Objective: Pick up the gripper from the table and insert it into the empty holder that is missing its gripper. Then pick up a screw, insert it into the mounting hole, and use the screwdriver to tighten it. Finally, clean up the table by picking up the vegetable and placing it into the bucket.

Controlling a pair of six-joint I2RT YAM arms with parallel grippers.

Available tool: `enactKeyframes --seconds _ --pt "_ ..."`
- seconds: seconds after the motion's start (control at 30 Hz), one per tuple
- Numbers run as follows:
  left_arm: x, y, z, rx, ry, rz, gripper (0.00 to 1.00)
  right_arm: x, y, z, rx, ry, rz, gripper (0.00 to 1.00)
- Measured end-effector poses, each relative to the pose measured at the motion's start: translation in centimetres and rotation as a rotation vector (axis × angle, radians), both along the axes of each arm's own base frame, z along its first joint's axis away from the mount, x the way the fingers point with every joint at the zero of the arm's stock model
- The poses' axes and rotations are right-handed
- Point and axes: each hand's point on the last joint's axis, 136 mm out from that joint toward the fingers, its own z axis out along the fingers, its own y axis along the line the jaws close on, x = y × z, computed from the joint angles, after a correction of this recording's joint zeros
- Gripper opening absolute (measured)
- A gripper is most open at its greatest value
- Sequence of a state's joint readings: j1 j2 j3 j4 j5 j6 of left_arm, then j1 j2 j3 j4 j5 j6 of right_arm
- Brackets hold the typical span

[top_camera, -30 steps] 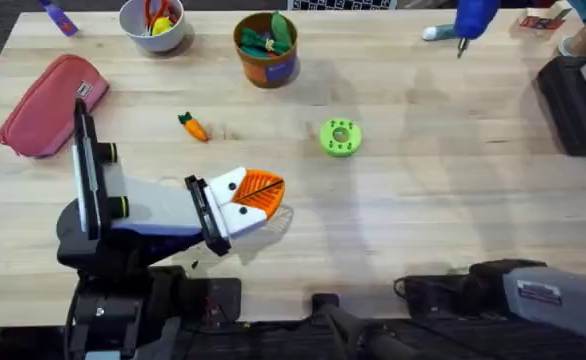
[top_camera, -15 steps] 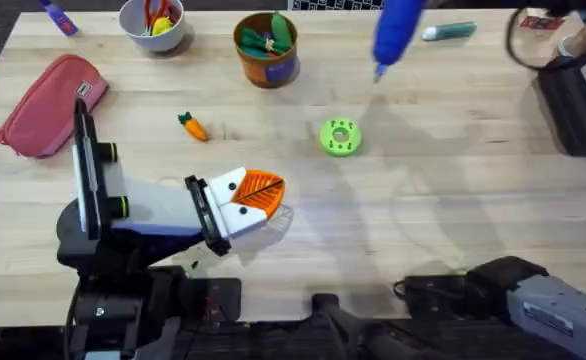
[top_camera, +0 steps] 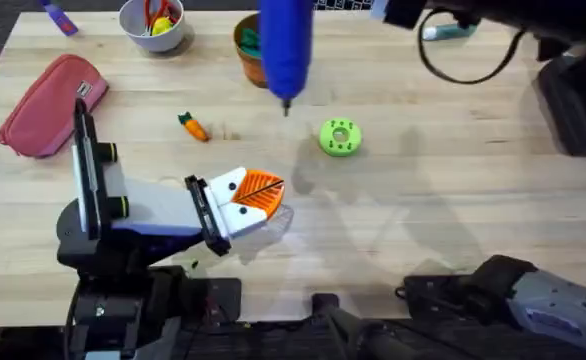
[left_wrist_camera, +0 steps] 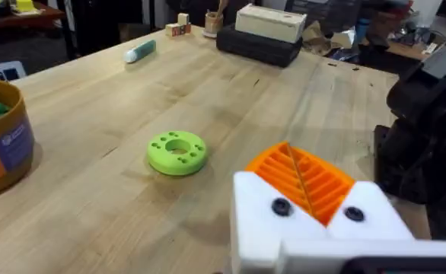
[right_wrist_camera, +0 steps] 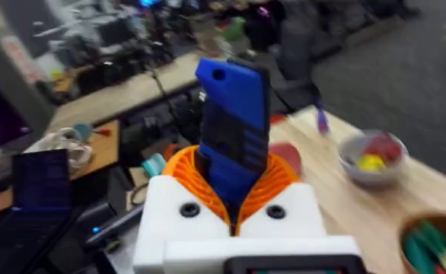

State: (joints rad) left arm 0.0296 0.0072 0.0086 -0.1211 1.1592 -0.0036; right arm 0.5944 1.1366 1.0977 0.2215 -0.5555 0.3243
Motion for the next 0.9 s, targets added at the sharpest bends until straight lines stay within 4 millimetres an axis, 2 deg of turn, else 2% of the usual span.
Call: enactKeyframes --seconds 0.13,0.4,0.67,0.9 --pt "0.0 0.0 0.0 0.000 0.000 0.000 0.006 -1.8 1.3 0.5 0.056 -0.097 0.068 0.023" --pt "0.0 0.0 0.0 0.000 0.000 0.000 0.006 -3.6 2.2 -2.3 0.114 -0.147 0.132 0.023" --pt "0.0 0.0 0.0 0.000 0.000 0.000 0.006 -6.0 4.4 -3.2 0.116 -0.187 0.284 0.023" --pt "0.0 0.0 0.0 0.000 0.000 0.000 0.006 -6.9 6.1 -5.1 0.086 -0.170 0.372 0.023"
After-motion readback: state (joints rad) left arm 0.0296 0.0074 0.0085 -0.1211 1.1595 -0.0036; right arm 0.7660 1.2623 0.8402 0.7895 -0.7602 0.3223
